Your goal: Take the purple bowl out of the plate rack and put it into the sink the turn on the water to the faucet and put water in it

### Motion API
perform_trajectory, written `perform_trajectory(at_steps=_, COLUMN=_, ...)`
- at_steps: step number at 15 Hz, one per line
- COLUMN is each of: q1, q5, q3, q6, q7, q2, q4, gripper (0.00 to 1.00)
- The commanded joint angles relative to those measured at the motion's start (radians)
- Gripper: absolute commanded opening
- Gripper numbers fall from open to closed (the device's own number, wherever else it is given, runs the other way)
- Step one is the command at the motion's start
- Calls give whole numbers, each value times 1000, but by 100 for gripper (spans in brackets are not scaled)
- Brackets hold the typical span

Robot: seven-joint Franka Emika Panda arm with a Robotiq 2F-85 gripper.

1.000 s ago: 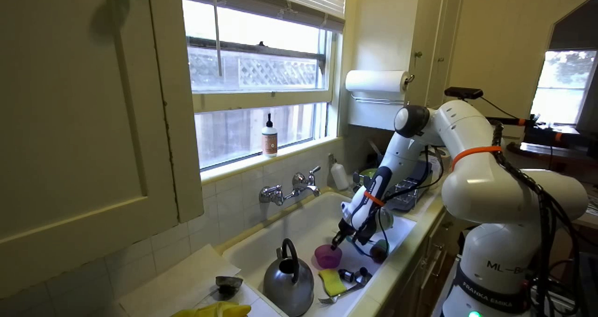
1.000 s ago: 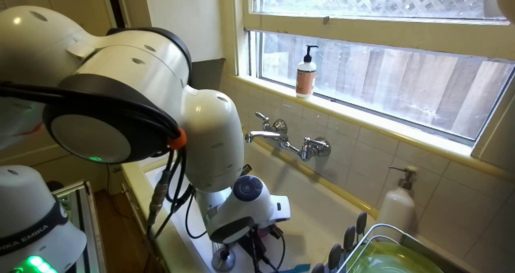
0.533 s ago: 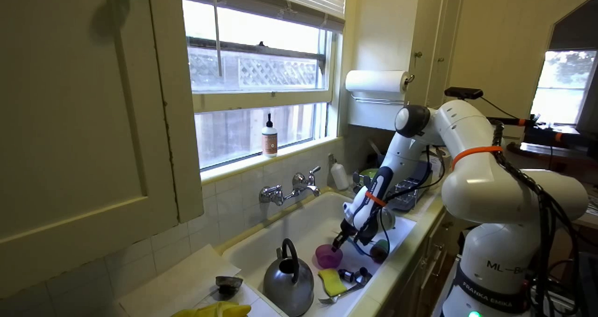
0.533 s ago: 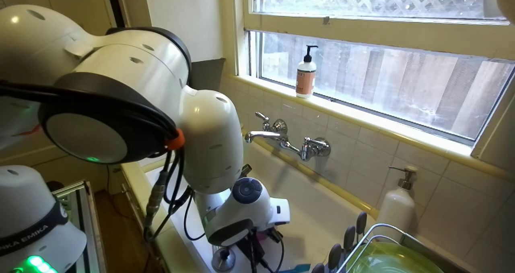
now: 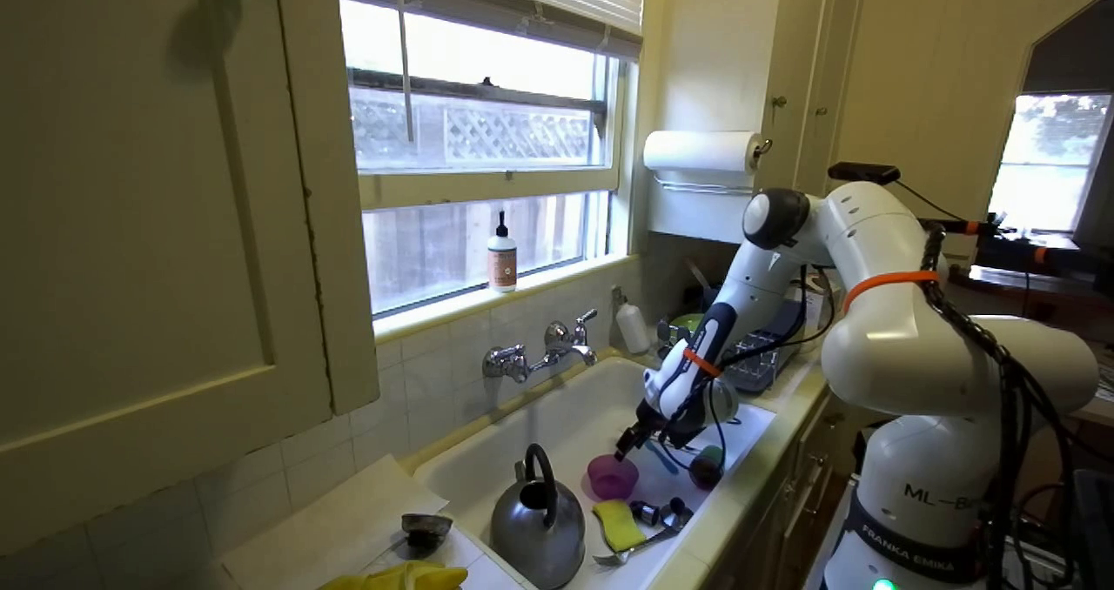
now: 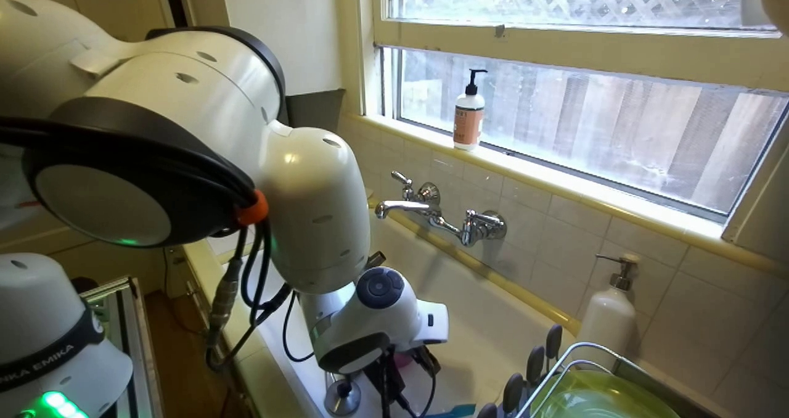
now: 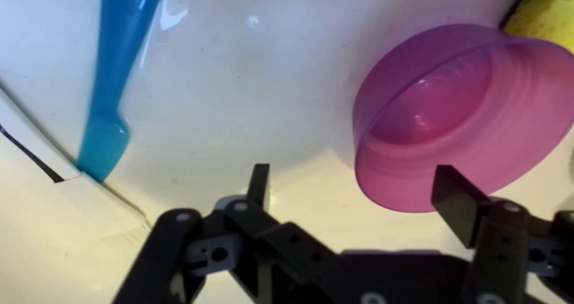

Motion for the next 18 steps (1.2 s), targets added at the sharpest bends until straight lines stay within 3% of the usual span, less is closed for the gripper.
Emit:
perform_trajectory(at_steps=1, q1=-41, q5=40, q3=30, q6=-54, q7=37, q2=-82, q4=-85, gripper=100)
perform_trajectory(at_steps=4, q1=-87, q5=63, q3=70, q6=-108, q7=49, q2=-149, q4=-139, gripper=100)
perform_trajectory(at_steps=7, q1=-174, q5=90, q3=160, q6=-236, q7=19, q2=-218, q4=-181, gripper=100)
perform_trajectory(at_steps=9, q1=-192, q5=165, q3=196, q6=-361, q7=9, q2=-275, q4=-185, gripper=100)
perform_trajectory(at_steps=13, q1=-285, q5=385, q3=335, q6=-636, q7=-106, q2=-395, q4=-171, gripper=100)
perform_trajectory(at_steps=16, q1=-283, q5=546, q3=362, q6=-813, q7=-199, q2=-490, q4=-119, gripper=100)
perform_trajectory(at_steps=18, q1=-222, q5=619, q3=312, q6=-926, q7=-220, q2=-563, q4=-75, gripper=100)
